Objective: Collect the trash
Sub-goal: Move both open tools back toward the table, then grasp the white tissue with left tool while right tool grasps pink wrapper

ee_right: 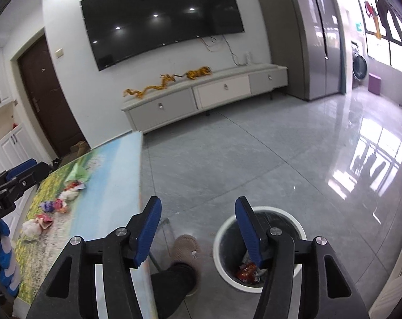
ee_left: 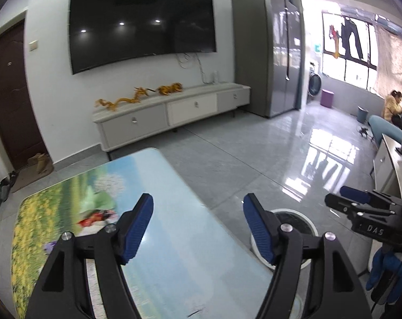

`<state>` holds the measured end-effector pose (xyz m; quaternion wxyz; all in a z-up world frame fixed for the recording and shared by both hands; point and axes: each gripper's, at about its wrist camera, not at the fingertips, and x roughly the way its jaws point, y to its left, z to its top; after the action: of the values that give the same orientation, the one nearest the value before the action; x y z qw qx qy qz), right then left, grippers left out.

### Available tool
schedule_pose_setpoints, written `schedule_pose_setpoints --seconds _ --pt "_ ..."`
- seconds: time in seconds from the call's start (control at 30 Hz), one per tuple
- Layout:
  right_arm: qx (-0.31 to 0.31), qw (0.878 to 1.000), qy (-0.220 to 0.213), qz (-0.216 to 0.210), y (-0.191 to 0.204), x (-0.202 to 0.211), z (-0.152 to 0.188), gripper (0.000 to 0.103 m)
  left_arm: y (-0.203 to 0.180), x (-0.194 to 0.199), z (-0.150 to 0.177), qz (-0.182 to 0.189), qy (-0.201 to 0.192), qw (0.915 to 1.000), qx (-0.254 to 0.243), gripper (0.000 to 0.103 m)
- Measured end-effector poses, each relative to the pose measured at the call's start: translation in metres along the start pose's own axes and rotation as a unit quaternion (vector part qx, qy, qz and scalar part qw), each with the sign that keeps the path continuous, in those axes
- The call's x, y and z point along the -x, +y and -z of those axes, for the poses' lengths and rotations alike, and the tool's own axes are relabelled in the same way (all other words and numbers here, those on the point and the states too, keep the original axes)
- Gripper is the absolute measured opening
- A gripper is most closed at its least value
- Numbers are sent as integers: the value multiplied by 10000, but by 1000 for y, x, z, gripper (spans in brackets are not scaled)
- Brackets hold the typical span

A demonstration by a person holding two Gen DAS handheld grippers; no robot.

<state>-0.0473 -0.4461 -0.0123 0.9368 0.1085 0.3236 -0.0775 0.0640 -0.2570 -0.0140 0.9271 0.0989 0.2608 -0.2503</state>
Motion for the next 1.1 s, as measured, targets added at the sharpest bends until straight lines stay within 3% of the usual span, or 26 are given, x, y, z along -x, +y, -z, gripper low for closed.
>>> schedule_pose_setpoints --seconds 0.4,0.63,0.9,1.1 --pt "792 9944 -628 -315 98 37 -22 78 88 68 32 -915 -393 9928 670 69" --pt "1149 9873 -1046 -347 136 45 -24 102 121 98 55 -1566 -612 9806 1005 69" --pt "1286 9800 -1257 -852 153 52 -23 103 166 139 85 -2156 -548 9646 1413 69" --pt "1303 9774 -1082 -1267 162 40 -19 103 216 169 116 -2561 -400 9466 1917 69"
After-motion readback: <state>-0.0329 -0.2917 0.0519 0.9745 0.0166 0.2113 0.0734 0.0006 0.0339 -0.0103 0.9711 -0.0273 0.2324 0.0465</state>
